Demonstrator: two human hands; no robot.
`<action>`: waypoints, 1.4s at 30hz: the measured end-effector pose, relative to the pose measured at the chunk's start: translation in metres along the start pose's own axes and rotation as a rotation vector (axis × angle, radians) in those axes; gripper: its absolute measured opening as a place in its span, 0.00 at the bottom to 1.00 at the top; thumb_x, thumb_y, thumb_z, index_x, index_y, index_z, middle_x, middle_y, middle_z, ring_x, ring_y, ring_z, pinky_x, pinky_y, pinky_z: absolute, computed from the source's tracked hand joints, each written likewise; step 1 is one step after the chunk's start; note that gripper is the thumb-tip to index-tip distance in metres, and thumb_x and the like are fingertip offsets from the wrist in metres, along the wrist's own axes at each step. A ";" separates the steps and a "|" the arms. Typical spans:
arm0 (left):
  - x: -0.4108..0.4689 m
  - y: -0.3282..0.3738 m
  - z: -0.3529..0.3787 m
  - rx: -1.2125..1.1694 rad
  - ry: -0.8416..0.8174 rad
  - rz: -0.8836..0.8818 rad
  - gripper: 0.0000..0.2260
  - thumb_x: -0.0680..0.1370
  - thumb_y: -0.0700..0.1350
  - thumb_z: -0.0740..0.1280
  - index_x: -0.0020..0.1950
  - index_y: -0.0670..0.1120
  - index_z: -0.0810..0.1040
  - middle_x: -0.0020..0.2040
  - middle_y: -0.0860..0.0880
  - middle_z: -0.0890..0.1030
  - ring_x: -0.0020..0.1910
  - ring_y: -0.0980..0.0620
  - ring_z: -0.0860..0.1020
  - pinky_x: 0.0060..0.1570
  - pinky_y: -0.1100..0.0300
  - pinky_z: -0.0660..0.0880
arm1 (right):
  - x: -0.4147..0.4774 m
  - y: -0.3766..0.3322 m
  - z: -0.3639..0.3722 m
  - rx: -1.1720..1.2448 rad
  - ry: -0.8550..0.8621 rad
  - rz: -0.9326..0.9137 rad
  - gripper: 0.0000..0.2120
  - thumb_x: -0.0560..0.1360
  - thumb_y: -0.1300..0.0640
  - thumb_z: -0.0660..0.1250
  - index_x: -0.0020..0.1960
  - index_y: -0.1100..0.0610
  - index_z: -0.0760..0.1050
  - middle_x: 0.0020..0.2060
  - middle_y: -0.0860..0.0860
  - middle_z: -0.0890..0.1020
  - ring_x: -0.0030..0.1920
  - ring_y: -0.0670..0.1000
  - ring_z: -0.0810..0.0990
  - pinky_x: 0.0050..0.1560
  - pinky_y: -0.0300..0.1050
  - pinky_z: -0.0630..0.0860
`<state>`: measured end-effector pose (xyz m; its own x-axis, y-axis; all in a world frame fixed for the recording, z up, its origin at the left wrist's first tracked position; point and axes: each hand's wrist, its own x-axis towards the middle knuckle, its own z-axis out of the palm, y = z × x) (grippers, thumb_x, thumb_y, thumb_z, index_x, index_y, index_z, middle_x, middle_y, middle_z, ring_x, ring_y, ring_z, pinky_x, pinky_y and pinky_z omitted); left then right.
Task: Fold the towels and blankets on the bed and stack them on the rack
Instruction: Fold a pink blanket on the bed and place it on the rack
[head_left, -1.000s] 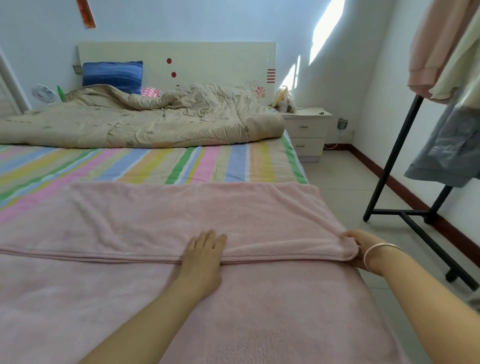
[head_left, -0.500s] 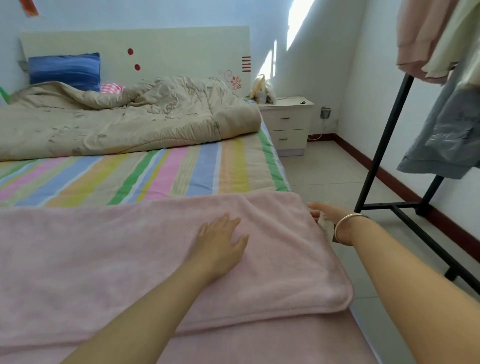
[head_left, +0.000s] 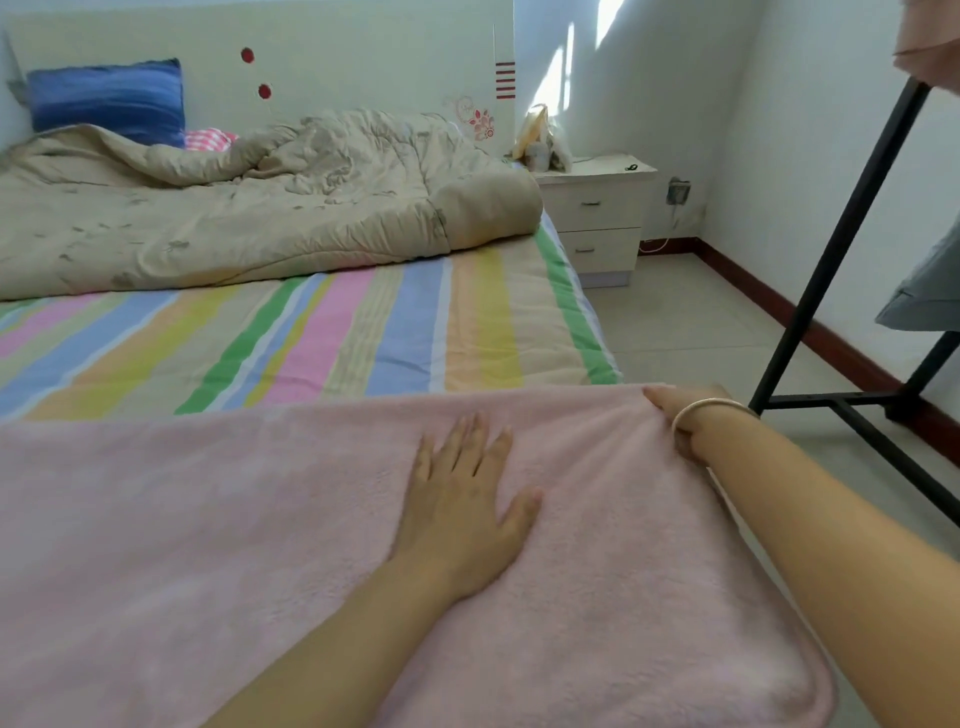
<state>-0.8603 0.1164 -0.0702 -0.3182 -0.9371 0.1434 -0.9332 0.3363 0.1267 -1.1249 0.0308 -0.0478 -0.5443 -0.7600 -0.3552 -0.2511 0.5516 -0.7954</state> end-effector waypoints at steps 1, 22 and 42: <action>0.000 0.000 0.001 -0.003 0.001 0.007 0.40 0.69 0.68 0.32 0.80 0.55 0.46 0.80 0.52 0.43 0.78 0.54 0.40 0.75 0.47 0.37 | -0.002 0.003 -0.002 -0.029 0.011 0.022 0.30 0.61 0.42 0.72 0.55 0.61 0.78 0.50 0.58 0.81 0.49 0.61 0.80 0.57 0.54 0.77; -0.104 0.008 -0.025 -0.121 -0.074 -0.168 0.25 0.84 0.55 0.46 0.80 0.52 0.50 0.81 0.49 0.48 0.79 0.53 0.45 0.77 0.49 0.40 | -0.217 0.105 -0.042 -1.117 -0.015 -0.429 0.34 0.77 0.32 0.40 0.79 0.46 0.40 0.78 0.49 0.41 0.78 0.54 0.41 0.75 0.58 0.40; -0.399 -0.244 -0.109 0.076 -0.011 -0.662 0.32 0.77 0.61 0.40 0.79 0.52 0.57 0.80 0.48 0.55 0.78 0.50 0.53 0.76 0.51 0.48 | -0.488 0.092 0.184 -0.919 -0.321 -1.248 0.32 0.78 0.37 0.43 0.64 0.52 0.77 0.65 0.55 0.77 0.66 0.62 0.74 0.64 0.59 0.71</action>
<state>-0.4872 0.4187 -0.0516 0.3243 -0.9447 0.0490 -0.9414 -0.3172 0.1148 -0.7352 0.3896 -0.0380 0.5218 -0.8485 0.0882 -0.8368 -0.5292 -0.1403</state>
